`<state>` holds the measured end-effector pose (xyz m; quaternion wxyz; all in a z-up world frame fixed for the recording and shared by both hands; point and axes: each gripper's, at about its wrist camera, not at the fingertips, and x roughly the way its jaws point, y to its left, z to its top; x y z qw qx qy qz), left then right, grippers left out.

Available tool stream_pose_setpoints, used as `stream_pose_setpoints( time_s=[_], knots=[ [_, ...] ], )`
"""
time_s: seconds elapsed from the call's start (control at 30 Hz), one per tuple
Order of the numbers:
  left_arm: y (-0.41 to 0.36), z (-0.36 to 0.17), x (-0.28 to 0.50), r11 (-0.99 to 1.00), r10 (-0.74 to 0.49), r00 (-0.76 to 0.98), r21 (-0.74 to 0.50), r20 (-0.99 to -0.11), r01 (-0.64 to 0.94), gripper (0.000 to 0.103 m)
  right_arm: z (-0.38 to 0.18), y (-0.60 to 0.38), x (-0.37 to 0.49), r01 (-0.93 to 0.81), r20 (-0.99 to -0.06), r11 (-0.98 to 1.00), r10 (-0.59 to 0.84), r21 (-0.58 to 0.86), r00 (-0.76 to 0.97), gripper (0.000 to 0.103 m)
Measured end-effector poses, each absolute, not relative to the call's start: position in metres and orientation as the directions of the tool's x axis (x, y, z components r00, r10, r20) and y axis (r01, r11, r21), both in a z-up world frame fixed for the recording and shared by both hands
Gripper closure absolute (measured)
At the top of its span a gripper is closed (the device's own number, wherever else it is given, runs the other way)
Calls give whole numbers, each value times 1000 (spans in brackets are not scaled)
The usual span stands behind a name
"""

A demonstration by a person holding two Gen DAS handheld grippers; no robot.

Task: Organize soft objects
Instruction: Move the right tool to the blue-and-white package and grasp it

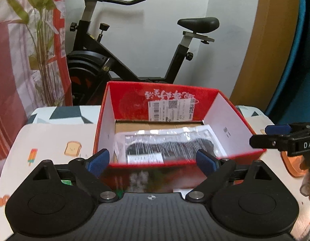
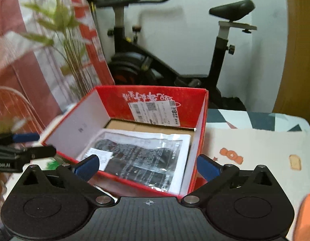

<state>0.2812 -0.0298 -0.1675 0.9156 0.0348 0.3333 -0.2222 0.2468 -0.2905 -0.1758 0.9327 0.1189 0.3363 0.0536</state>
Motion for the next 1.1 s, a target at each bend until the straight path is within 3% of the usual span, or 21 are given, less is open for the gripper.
stream_pose_setpoints(
  time_s=[0.13,0.3,0.7,0.93,1.03,1.1],
  knots=[
    [-23,-177,256,898,-394,676,-102,-623,429,8,-191,-290,215,-18,-552,954,188,299,812,0],
    [-16,-196,228,897,-407,667,-135,-624,421,8,-212,-277,183,-51,-521,970,171,237,836,0],
    [-13,-240,200,903,-412,632,-201,-656,380,11,-263,-243,147,-137,-541,976,207,167,815,1],
    [-20,-254,194,909,-388,633,-166,-670,382,22,-274,-236,141,-158,-546,976,215,150,810,7],
    [-21,-256,191,901,-405,627,-173,-666,398,28,-277,-234,140,-173,-556,975,222,141,801,21],
    [-22,-257,190,893,-416,616,-176,-669,413,37,-279,-234,142,-178,-562,972,233,152,794,23]
  ],
)
